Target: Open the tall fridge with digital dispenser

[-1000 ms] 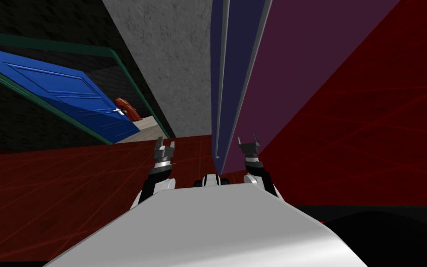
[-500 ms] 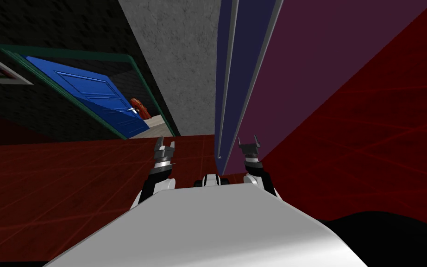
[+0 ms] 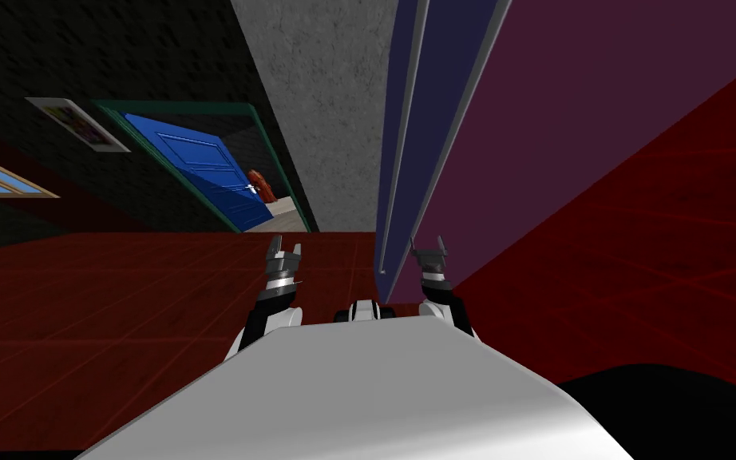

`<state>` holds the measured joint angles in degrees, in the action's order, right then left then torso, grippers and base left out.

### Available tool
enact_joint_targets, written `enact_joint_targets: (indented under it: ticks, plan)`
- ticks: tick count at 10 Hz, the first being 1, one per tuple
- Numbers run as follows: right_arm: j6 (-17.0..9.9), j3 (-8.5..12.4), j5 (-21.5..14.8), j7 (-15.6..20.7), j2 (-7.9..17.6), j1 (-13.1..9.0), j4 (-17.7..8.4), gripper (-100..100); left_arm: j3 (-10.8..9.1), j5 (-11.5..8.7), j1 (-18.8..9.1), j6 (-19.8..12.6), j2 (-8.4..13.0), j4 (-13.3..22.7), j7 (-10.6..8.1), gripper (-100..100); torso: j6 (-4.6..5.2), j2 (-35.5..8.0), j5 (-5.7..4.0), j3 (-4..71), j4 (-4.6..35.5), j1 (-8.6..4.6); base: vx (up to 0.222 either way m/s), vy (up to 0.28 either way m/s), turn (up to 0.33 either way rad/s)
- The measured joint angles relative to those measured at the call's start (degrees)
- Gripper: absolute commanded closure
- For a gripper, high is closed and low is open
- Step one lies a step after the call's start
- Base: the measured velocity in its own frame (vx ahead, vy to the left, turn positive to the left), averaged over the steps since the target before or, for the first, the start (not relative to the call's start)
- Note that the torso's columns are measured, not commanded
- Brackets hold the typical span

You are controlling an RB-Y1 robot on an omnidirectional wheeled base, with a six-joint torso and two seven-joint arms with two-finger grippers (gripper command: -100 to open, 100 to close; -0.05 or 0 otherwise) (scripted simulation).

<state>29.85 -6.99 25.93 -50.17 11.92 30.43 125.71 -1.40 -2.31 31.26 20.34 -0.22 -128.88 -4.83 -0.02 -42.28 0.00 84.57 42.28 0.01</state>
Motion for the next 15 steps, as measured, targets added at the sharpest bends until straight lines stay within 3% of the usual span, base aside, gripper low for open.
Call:
enact_joint_targets:
  ticks: [15]
  plan:
    - [5.0, -2.2, 14.3, -21.8, -0.8, -0.2, -4.7, -100, -0.01, 0.0, 0.0, 0.0, 0.0, 0.0, 0.00, 0, -0.47, 1.2, -0.24, 0.7, -0.6, -0.07, -0.015, -0.011, 0.157]
